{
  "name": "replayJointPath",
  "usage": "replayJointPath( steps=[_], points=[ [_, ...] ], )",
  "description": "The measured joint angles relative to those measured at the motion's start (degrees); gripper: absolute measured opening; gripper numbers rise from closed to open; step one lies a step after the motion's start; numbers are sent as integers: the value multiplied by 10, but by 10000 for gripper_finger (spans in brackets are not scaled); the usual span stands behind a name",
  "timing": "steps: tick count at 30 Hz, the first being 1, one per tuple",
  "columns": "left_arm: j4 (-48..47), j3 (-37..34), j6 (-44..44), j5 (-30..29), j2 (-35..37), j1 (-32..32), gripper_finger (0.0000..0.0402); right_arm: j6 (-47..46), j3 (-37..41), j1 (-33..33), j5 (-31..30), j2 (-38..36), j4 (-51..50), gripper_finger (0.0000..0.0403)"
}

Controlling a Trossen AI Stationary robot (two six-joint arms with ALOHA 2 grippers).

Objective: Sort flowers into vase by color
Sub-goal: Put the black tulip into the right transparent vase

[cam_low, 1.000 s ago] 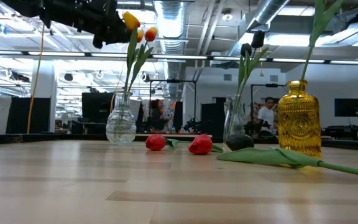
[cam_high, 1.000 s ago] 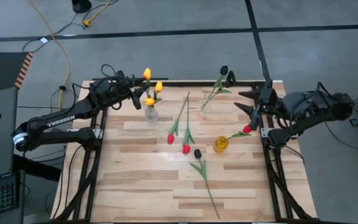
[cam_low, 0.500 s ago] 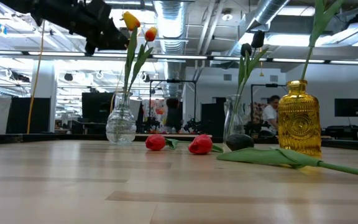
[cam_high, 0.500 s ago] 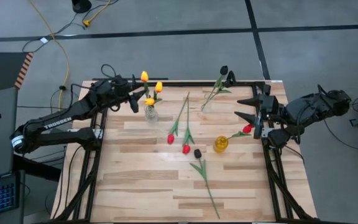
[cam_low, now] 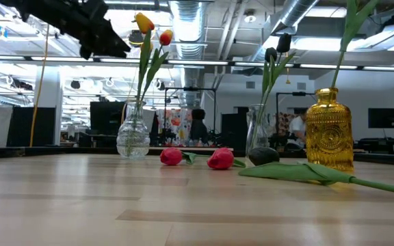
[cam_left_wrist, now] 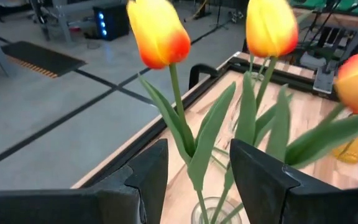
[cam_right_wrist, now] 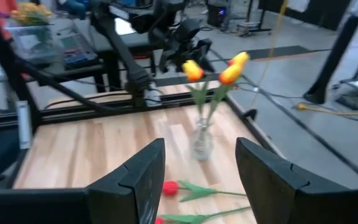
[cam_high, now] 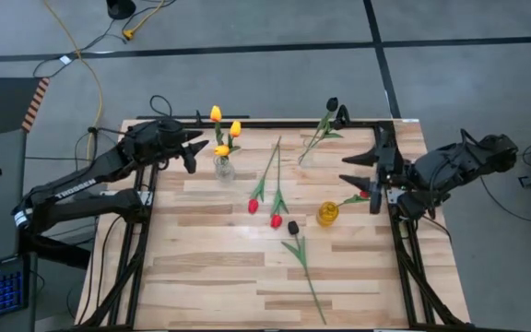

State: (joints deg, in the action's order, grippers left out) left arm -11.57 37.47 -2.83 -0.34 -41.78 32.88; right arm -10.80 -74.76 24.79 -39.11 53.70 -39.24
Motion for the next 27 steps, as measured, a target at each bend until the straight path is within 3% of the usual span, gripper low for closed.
replayJointPath(
  steps=[6, 11, 27],
  points=[
    [-20, 0, 0, 1, 52, 0, 160, -18, 0, 17, 46, 31, 29, 222],
    [-30, 0, -1, 1, 77, 0, 160, -89, 0, 54, 50, 66, 28, 222],
    [-49, 0, 2, 49, 54, 0, 160, -512, 0, 135, 79, 246, -57, 222]
  ],
)
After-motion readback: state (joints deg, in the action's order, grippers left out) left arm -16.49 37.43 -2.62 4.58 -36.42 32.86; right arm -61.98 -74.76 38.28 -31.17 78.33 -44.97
